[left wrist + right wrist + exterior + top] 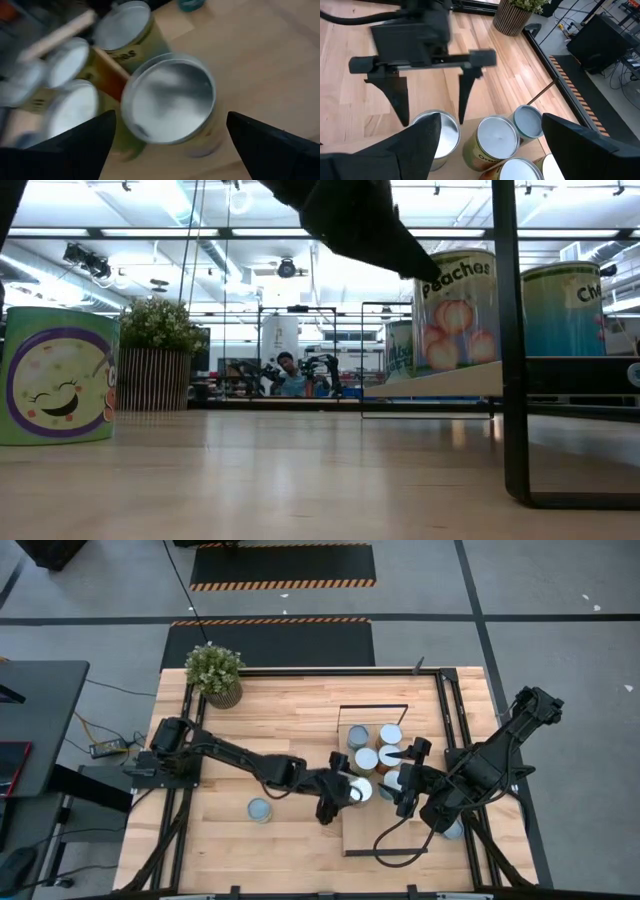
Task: Pick and place cans onto a shelf
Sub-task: Put the canned peaches can on the shelf
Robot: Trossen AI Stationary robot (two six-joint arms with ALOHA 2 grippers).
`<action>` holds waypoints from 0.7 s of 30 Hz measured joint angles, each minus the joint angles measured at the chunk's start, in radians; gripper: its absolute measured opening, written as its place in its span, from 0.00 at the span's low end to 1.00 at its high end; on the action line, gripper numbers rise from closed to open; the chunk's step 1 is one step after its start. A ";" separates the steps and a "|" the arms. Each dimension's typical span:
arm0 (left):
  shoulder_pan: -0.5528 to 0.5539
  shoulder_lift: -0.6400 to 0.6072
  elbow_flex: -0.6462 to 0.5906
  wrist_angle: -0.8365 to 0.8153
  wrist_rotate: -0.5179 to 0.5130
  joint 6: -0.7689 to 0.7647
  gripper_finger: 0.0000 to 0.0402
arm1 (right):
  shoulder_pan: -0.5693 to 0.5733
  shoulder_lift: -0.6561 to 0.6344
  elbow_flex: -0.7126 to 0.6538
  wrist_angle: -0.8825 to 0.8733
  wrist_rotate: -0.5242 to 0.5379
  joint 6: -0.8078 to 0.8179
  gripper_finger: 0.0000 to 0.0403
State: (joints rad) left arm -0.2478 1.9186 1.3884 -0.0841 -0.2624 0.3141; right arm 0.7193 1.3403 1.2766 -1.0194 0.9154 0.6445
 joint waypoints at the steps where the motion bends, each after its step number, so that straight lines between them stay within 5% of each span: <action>1: -0.010 0.000 0.000 0.001 -0.051 0.027 0.96 | 0.000 0.000 0.000 0.000 0.000 0.000 0.87; 4: -0.032 -0.002 0.000 0.007 -0.140 0.083 0.96 | 0.000 0.000 0.000 0.000 0.000 0.000 0.87; 21: 0.016 -0.002 0.000 0.036 -0.130 0.008 0.96 | 0.000 0.000 0.000 0.010 0.000 0.000 0.87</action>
State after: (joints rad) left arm -0.2315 1.9166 1.3884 -0.0486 -0.3920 0.3224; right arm 0.7193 1.3403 1.2762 -1.0094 0.9153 0.6441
